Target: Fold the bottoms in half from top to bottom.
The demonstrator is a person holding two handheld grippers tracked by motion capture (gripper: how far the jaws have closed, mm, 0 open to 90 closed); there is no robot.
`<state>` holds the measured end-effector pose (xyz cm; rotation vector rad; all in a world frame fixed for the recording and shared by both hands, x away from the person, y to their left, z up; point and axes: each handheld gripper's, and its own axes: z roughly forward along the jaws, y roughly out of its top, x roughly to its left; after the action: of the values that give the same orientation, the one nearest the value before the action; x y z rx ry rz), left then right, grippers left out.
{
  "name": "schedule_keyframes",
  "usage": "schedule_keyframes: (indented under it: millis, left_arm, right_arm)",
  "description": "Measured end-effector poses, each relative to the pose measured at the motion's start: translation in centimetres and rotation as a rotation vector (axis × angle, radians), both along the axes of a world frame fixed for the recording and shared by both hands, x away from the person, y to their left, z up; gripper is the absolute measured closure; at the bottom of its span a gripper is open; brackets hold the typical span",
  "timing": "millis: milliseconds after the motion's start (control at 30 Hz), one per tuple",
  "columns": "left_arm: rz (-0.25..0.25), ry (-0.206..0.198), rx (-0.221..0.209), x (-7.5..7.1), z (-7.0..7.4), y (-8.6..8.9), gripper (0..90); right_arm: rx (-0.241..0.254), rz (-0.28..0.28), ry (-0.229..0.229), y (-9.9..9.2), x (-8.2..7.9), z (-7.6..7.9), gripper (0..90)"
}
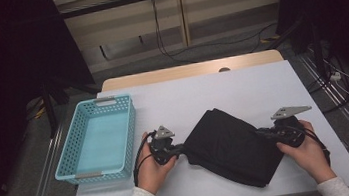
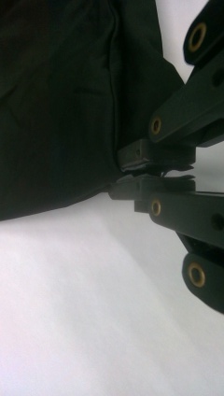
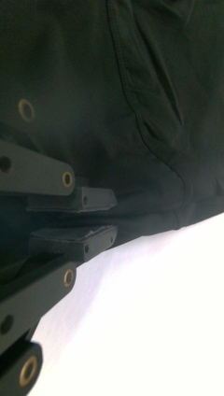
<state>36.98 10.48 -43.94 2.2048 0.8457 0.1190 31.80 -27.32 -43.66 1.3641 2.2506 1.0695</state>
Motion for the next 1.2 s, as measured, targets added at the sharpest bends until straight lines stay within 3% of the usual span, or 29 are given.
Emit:
schedule_keyframes:
  millis: [167, 433, 567, 733, 1000, 1067, 1200]
  left_arm:
    - [0.001, -0.003, -0.012, -0.2, -0.2, 0.0, 81.5]
    - [0.013, 0.003, -0.039, 0.0, -0.4, 0.2, 57.1]
    - [0.012, -0.01, -0.041, 0.0, -0.4, 0.1, 45.2]
    - [0.001, -0.037, -0.04, 0.1, -0.2, 0.0, 36.1]
    - [-0.004, -0.047, -0.05, 0.0, -0.1, -0.1, 33.0]
    - [-0.006, -0.046, -0.05, 0.0, -0.1, -0.1, 32.8]
    - [-0.009, -0.047, -0.048, 0.0, -0.2, -0.2, 32.5]
  right_arm:
    - [-0.005, 0.005, 0.01, 0.6, -0.2, -0.1, 76.3]
    - [-0.012, -0.007, 0.003, -0.2, -0.7, 0.1, 73.9]
    - [-0.025, -0.008, 0.03, -0.3, -0.7, -0.7, 78.6]
    - [-0.019, 0.005, 0.037, -0.2, -0.6, -0.4, 81.6]
    - [0.036, -0.016, 0.014, -0.7, -1.6, 2.0, 81.6]
    - [0.047, -0.034, 0.034, -1.2, -2.2, 1.9, 81.6]
    - [0.007, -0.065, 0.102, -2.1, -3.0, 0.4, 81.8]
